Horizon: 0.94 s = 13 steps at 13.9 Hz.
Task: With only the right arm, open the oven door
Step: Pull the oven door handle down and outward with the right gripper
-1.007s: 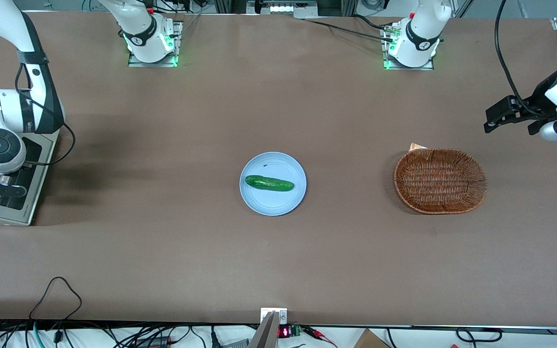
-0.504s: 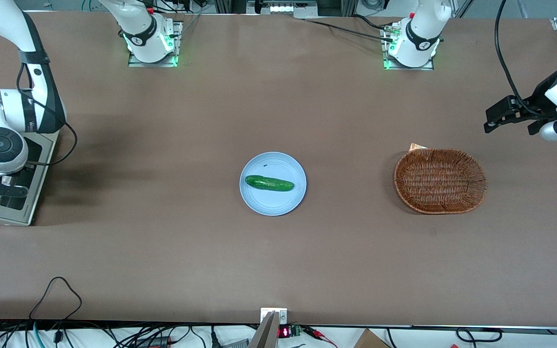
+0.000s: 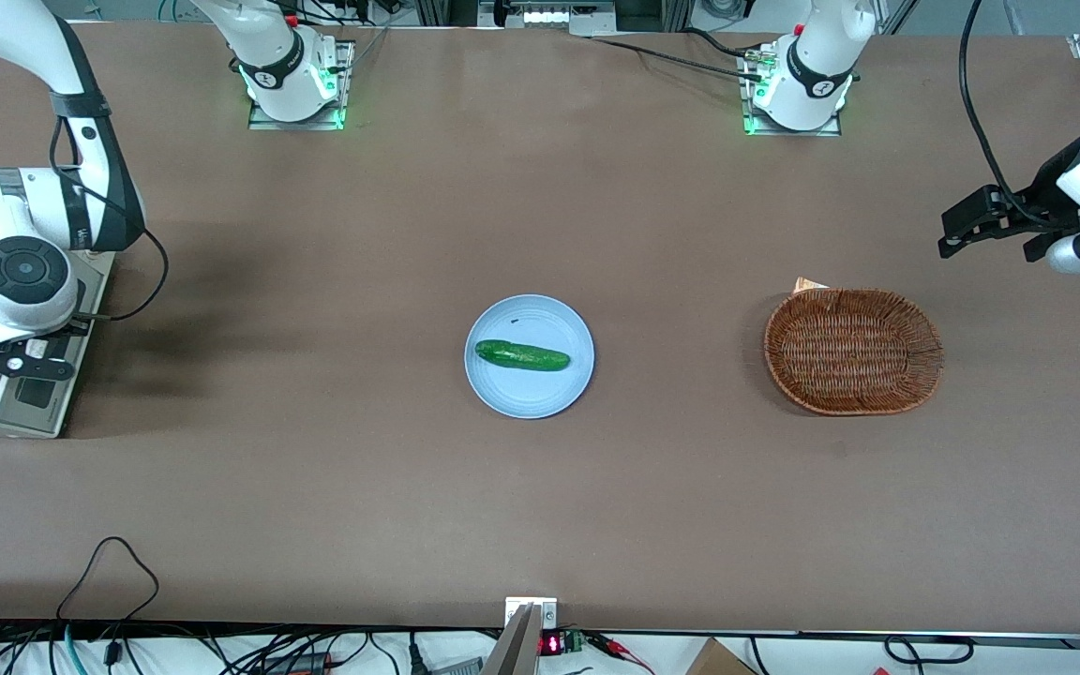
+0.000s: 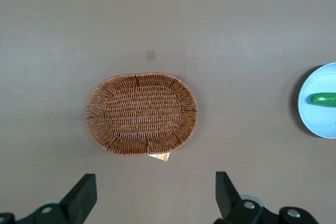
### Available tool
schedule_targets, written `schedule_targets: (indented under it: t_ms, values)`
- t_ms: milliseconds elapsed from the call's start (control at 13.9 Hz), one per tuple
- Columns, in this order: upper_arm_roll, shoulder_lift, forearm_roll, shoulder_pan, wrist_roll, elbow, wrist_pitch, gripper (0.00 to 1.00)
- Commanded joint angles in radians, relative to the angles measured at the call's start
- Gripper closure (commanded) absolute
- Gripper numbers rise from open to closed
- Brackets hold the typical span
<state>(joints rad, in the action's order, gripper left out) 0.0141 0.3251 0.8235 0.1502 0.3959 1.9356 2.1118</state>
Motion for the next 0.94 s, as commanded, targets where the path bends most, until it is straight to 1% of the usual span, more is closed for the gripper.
schedule_targets:
  t_ms: [0,288,504,863]
  values:
    - [-0.003,0.086,-0.029,0.022,0.031,0.02,0.131,1.0]
    - [0.009,0.103,-0.034,0.02,0.031,0.026,0.161,1.0]
    - [0.013,0.115,-0.067,0.019,0.031,0.026,0.181,1.0]
    - [0.017,0.137,-0.069,0.023,0.027,0.029,0.212,1.0]
